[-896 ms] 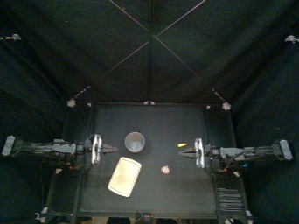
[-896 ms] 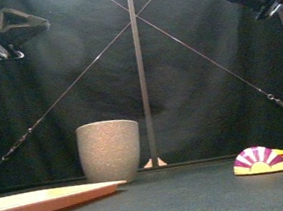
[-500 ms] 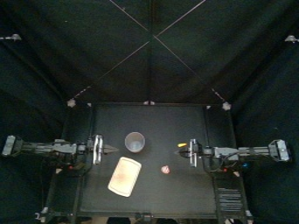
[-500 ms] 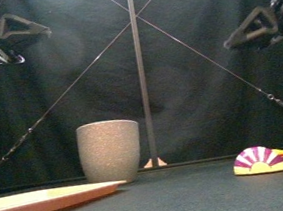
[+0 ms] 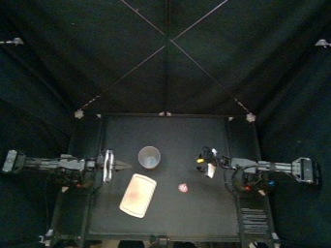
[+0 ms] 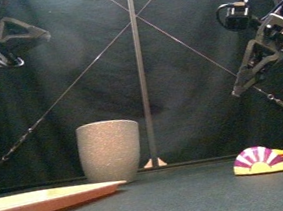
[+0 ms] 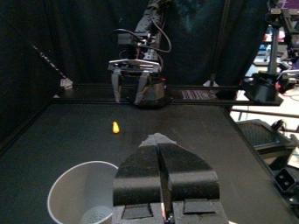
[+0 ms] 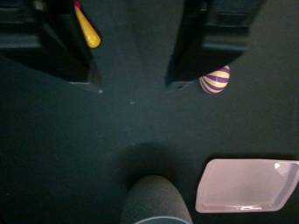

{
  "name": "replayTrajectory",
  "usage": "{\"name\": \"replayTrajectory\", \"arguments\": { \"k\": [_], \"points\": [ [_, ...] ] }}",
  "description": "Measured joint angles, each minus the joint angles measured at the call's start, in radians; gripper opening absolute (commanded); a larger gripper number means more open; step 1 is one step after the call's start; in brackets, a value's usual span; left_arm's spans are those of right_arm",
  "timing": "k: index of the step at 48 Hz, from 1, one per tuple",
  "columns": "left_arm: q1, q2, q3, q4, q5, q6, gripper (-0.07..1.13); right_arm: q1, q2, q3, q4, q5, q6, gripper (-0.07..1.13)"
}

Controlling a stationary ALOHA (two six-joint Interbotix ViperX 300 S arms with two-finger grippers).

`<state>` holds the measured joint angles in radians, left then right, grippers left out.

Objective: Pick the shrimp then place it on the pink plate
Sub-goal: Pick the shrimp

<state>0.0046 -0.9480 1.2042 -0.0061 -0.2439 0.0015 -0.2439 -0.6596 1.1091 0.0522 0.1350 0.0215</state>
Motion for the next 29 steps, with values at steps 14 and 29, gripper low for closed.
{"name": "replayTrajectory", "arguments": {
  "k": [14, 29],
  "points": [
    [-0.002, 0.000, 0.000, 0.000, -0.002, 0.000, 0.01, 0.005, 0.008, 0.014, -0.028, 0.132, 0.000, 0.98],
    [0.005, 0.000, 0.000, 0.000, -0.012, 0.002, 0.01, -0.021, 0.091, -0.005, -0.106, 0.272, -0.011, 0.98]
  ]
}}
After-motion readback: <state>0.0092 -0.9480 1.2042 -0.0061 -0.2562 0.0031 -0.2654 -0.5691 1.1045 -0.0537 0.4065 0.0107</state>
